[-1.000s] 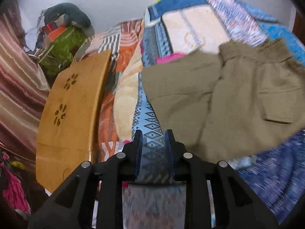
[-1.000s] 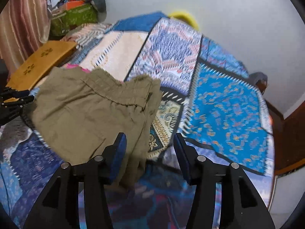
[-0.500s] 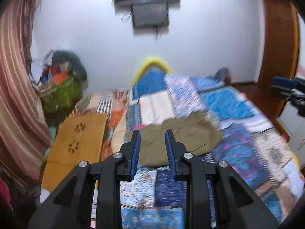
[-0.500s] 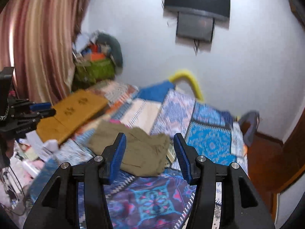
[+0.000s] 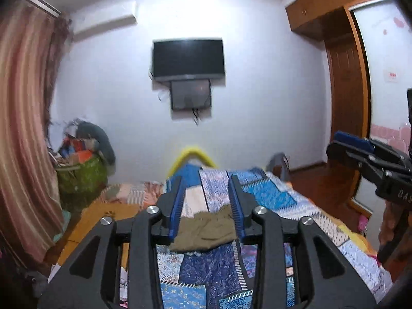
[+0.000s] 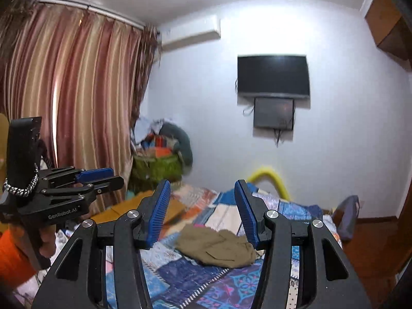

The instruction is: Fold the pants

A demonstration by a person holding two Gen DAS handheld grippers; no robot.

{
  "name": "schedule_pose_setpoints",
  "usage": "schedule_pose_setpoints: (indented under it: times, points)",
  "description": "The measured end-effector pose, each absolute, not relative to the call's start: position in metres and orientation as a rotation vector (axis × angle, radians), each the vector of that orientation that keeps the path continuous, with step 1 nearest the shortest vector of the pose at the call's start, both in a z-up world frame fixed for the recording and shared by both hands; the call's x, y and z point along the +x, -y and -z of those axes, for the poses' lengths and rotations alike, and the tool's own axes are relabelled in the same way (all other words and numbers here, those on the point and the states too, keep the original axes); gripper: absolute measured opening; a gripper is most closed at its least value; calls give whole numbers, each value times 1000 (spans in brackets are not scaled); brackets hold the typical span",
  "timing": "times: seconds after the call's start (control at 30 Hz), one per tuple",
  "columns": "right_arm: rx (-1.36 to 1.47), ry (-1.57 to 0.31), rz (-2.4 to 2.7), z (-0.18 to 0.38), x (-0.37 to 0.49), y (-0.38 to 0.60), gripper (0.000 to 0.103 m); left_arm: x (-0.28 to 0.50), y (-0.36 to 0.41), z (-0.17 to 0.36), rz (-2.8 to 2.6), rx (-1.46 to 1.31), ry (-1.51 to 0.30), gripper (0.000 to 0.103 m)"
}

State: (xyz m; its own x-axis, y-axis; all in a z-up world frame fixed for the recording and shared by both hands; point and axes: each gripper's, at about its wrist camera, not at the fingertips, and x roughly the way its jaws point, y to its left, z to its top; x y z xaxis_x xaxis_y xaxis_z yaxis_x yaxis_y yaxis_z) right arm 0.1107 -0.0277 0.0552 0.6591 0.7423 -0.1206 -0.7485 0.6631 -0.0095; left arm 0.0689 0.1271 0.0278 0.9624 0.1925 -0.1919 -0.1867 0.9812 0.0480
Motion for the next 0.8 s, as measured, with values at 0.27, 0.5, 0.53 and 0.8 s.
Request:
schedule_pose_setpoints:
  times: [0.27,0.5,0.53,0.8]
  points:
    - [15,-77,-835,-45,88,38,48,22,-102,-27,-196,29,-127,57]
    - [36,-51,-800,-41,71,39,77,-1,-92,-20,-215,11,-100,87]
    - [38,-51,-791,-41,69,40,81,-4,-93,-18,-214,-1,-100,94]
    - [57,-65,-747,-37,67,45,103,-6,-102,-14,-232,-30,-107,103]
